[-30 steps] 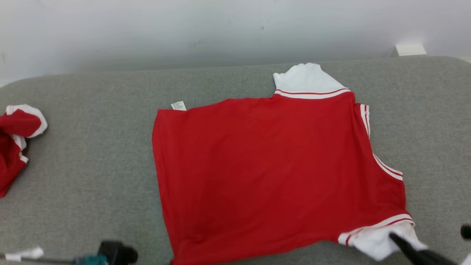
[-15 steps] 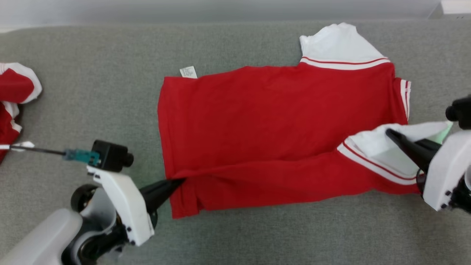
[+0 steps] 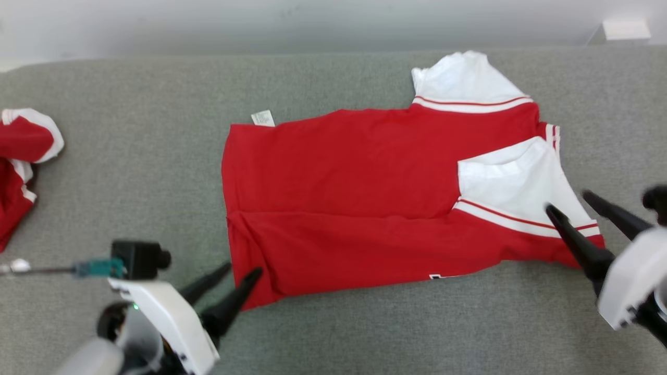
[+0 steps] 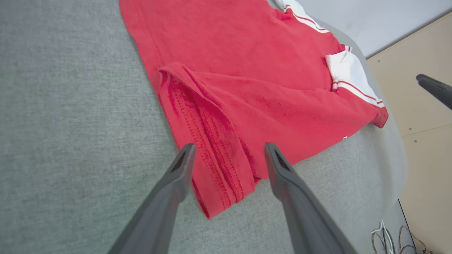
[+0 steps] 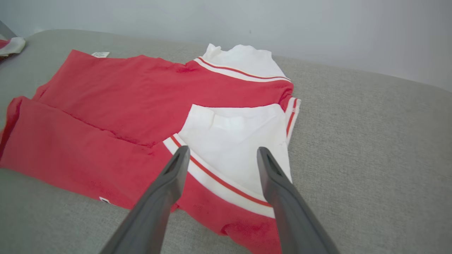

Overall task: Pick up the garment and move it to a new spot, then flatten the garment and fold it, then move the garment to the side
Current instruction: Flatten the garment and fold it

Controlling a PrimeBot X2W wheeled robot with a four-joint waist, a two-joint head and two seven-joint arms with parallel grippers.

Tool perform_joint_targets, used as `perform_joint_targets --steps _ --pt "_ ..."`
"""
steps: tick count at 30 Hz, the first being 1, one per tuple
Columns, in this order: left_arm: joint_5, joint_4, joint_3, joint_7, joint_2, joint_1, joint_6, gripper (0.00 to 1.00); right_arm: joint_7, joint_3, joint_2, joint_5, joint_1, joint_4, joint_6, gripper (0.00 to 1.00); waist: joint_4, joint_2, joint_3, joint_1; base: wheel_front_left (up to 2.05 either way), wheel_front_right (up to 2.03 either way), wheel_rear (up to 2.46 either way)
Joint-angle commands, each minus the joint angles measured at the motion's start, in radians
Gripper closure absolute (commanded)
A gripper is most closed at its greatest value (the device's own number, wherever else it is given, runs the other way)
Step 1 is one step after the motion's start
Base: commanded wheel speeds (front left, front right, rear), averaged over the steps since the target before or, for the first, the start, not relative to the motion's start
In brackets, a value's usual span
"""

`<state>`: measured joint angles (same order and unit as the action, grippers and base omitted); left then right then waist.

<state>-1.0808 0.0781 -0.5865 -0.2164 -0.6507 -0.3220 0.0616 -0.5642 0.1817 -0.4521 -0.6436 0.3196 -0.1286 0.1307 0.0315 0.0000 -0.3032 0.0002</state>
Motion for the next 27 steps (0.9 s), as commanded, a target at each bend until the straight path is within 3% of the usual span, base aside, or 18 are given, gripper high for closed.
perform_joint_targets --steps 1,9,14,20,27 --pt "0.009 0.022 -0.002 0.017 0.005 0.028 0.01 0.0 0.008 -0.017 -0.015 -0.005 -0.037 0.001 0.0 0.0 0.003 0.0 0.019 -0.0002 0.0 0.0 0.0" --pt "0.054 0.046 -0.044 0.058 0.065 0.057 0.063 0.0 0.022 -0.069 -0.034 0.049 -0.157 0.046 0.0 0.0 -0.004 0.0 0.013 -0.0002 0.0 0.0 0.0" --pt "0.1 0.007 -0.062 0.058 0.071 0.033 0.085 0.0 0.043 -0.061 -0.038 0.093 -0.164 0.068 0.0 0.0 0.002 0.0 -0.006 -0.0002 0.0 0.0 0.0" --pt "0.133 -0.038 -0.078 0.065 0.075 0.016 0.098 0.0 0.067 -0.038 -0.022 0.132 -0.141 0.095 0.0 0.0 0.009 0.0 -0.031 -0.0002 0.0 0.0 0.0" --pt "0.144 -0.105 -0.09 0.078 0.087 0.009 0.08 0.0 0.107 -0.035 -0.006 0.181 -0.103 0.152 0.0 0.0 0.0 0.0 -0.057 -0.0002 0.0 0.0 0.0"
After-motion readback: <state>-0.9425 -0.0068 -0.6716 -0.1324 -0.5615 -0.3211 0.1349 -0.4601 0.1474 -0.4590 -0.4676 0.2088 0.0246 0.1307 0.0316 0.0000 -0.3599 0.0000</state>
